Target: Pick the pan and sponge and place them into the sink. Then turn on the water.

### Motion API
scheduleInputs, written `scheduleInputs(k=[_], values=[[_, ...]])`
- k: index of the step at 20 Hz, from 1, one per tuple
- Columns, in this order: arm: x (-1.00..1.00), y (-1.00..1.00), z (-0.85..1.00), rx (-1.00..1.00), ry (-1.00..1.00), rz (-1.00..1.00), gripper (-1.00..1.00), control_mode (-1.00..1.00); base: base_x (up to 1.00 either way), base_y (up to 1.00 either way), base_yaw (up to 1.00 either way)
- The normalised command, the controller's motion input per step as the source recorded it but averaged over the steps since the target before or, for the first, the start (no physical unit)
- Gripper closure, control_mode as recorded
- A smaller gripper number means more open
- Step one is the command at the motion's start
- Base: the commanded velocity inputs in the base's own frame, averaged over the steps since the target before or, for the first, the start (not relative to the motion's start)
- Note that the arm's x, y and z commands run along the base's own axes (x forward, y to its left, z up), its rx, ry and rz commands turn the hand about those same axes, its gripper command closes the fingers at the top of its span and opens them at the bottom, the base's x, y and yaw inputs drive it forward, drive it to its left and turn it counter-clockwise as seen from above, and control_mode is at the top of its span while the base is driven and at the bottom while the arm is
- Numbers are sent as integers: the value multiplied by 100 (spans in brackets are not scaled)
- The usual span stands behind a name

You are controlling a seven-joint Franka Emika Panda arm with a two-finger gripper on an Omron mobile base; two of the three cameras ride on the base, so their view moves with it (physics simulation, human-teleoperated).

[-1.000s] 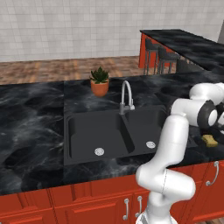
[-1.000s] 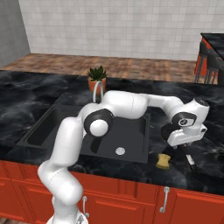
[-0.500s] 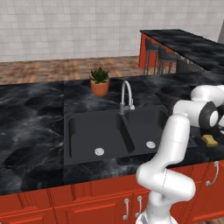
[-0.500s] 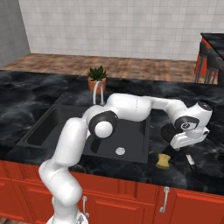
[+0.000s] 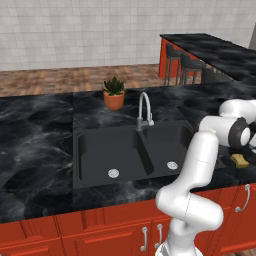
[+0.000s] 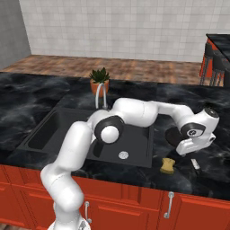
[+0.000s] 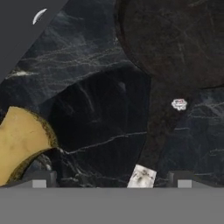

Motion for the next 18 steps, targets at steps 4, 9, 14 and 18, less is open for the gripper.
scheduleInputs(k=[4,9,14,18], values=[[5,-3,-12,0,-2,0,-100,-100,0,0,0],[3,-2,-13,0,-2,0,-100,-100,0,0,0],[5,0,-15,0,-1,0,-100,-100,0,0,0],[13,1,-17,0,0,0,-100,-100,0,0,0]])
